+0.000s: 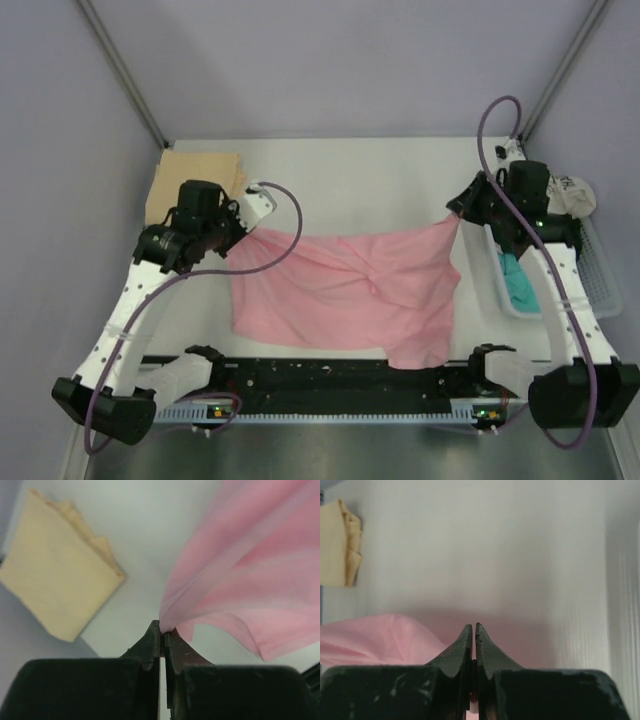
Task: Fold and stack the t-shirts
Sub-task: Flatten out the tshirt
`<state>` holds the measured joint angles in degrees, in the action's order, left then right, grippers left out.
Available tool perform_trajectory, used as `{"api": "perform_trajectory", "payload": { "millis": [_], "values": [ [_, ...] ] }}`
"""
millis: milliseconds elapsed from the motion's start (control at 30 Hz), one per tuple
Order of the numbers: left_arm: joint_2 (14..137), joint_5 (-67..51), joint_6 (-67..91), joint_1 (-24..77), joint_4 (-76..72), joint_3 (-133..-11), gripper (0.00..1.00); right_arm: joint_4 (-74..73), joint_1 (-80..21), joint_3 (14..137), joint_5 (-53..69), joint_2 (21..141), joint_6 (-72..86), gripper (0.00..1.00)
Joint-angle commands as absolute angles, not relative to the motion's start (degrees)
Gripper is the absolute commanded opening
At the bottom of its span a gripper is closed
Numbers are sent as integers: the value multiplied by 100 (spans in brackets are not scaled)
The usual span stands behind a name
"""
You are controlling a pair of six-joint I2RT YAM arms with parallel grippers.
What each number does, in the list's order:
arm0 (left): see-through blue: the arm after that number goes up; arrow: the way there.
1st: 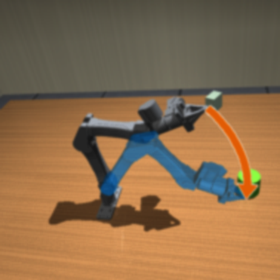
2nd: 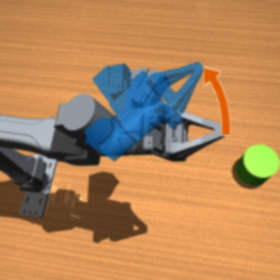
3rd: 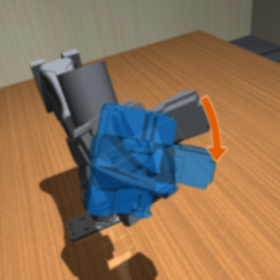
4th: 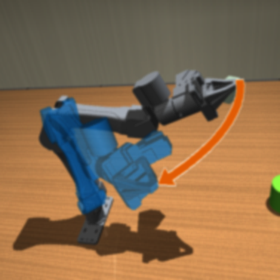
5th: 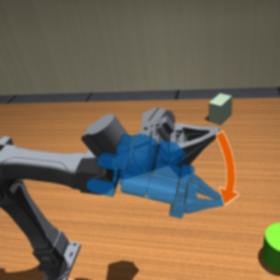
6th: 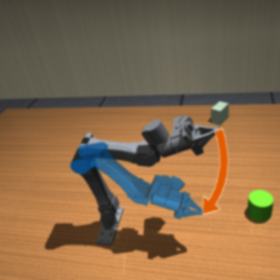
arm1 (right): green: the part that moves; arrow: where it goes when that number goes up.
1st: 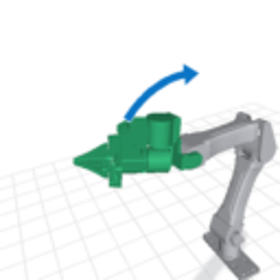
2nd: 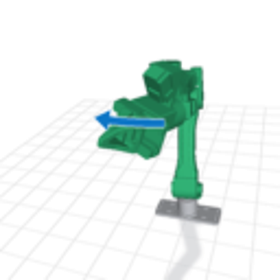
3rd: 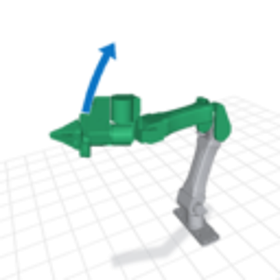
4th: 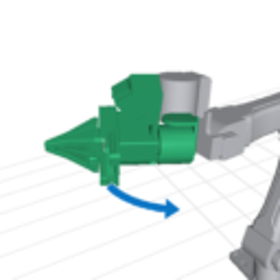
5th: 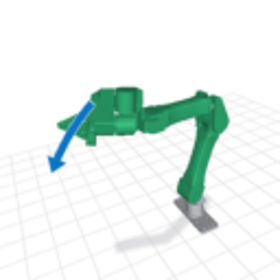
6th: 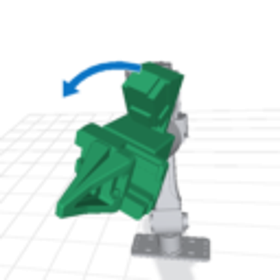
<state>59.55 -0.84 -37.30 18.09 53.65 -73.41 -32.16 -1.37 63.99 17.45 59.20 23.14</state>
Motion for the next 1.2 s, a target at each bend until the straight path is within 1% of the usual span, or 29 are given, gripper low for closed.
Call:
{"api": "perform_trajectory", "payload": {
  "millis": [0,100,133,167,200,233,267,300,400,467,600,733,967,1033,1067,1133,1167],
  "values": [
    [5818,-1632,-4270,1793,5413,-6488,0,-2751,-176,6354,1538,6896,2268,0],
    [5775,-2222,-4517,1802,5537,-5934,0,-2760,-316,6574,1679,7784,2233,0],
    [5766,-2319,-4570,1802,5572,-5759,0,-2795,-412,6661,1635,8100,2145,6],
    [5748,-2373,-4640,1793,5590,-5600,0,-2873,-465,6767,1556,8356,2014,24],
    [5731,-2399,-4675,1802,5590,-5468,0,-3057,-535,6915,1382,8602,1891,36],
    [5704,-2391,-4684,1793,5572,-5345,0,-3354,-571,7082,1119,8770,1803,54],
    [5704,-2373,-4676,1802,5572,-5265,0,-3645,-615,7241,820,8876,1680,60],
    [5695,-2356,-4676,1802,5555,-5204,0,-3795,-650,7268,443,8868,1618,61],
    [5687,-2285,-4614,1793,5520,-5098,0,-3876,-685,6779,-182,8396,1590,61],
    [5722,-2276,-4579,1793,5423,-5063,0,-3876,-703,6313,-220,7982,1705,57],
    [5888,-2311,-4483,1793,5274,-5089,0,-3736,-913,5407,200,7480,1986,43],
    [6047,-2338,-4412,1802,5238,-5168,0,-3525,-1186,4949,352,7733,2118,43],
    [5950,-2250,-4403,1793,5229,-5089,0,-3006,-1257,4746,729,8402,2232,42],
    [5950,-2206,-4386,1793,5247,-5071,0,-2901,-1274,4694,799,8472,2259,40],
    [5968,-2180,-4394,1793,5256,-5071,0,-2857,-1274,4676,809,8507,2259,36],
    [6003,-2092,-4403,1793,5291,-5063,5,-2787,-1283,4632,852,8543,2268,30],
    [6038,-2048,-4403,1793,5300,-5071,13,-2751,-1292,4623,870,8560,2259,27]
  ]
}}
